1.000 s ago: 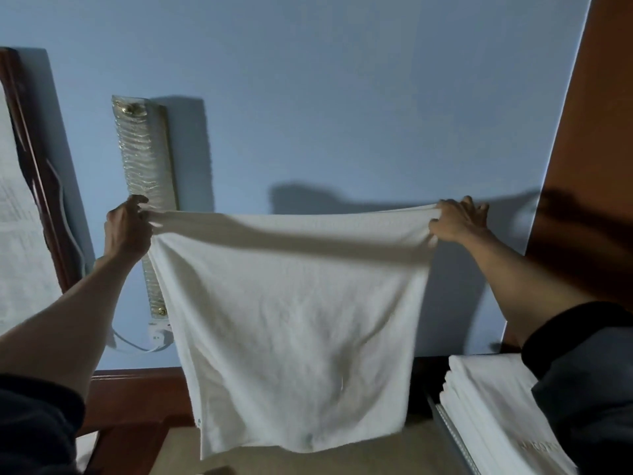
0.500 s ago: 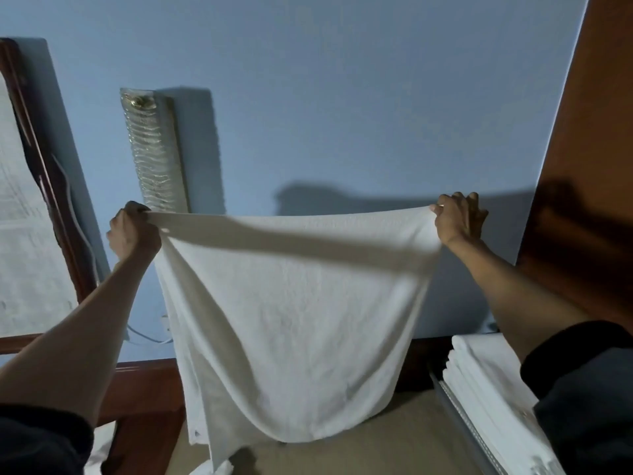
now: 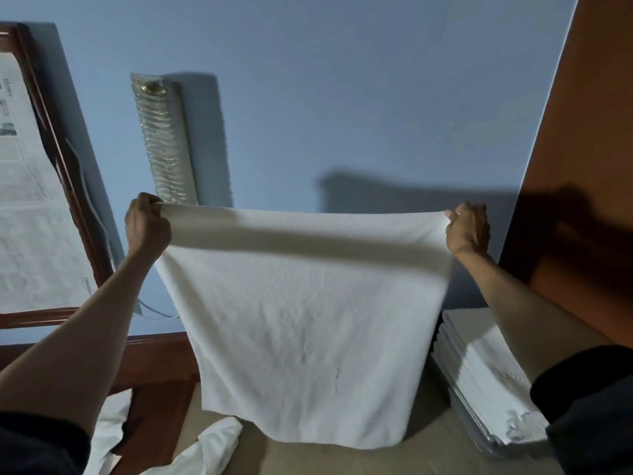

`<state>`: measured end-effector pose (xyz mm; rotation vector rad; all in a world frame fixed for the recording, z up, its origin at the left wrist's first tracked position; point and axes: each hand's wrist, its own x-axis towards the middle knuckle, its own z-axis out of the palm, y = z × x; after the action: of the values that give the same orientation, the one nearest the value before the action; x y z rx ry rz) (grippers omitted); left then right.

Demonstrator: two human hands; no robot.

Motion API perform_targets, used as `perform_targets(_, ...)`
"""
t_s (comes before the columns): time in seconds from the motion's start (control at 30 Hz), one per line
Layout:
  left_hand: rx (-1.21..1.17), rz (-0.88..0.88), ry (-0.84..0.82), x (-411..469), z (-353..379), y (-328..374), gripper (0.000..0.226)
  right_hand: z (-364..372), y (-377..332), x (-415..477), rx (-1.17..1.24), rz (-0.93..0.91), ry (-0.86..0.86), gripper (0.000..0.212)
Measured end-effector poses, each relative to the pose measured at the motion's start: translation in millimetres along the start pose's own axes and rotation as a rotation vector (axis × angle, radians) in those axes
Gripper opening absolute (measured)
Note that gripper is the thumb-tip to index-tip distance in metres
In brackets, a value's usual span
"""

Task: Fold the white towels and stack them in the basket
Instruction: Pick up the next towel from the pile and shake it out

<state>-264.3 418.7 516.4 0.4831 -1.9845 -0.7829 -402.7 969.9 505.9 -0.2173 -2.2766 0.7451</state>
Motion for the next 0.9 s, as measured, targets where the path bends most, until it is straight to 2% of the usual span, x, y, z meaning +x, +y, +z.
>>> perform_targets(0.2,0.084,-0.046,0.155,-52.0,-30.4,33.7,0.042,-35.5,32.2,-9.6,0.269,-0.026,0.065,0.029)
perform_targets(0.4,-0.102,-0.135,0.220,-112.7,-63.1,60.6,0.033,-96.1,59.5,-29.3,0.378,-0.121,0.126,0.026)
perform_targets(0.5,-0.159,-0.149,0.249,-139.1,-81.5,74.3,0.031,-120.8,73.4,-33.2,0.380,-0.150,0.180,0.028)
perform_targets(0.57,-0.173,-0.136,0.258,-153.4,-92.6,83.5,0.031,-129.9,85.2,-30.0,0.355,-0.150,0.194,0.021)
perform_targets(0.73,-0.144,-0.119,0.247,-186.5,-110.4,91.0,0.034,-166.1,98.1,-61.1,0.221,-0.093,0.222,0.019)
perform_targets(0.9,-0.114,-0.238,0.205,-231.7,-106.7,78.1,0.038,-155.0,123.6,-97.6,0.138,-0.042,0.134,0.021)
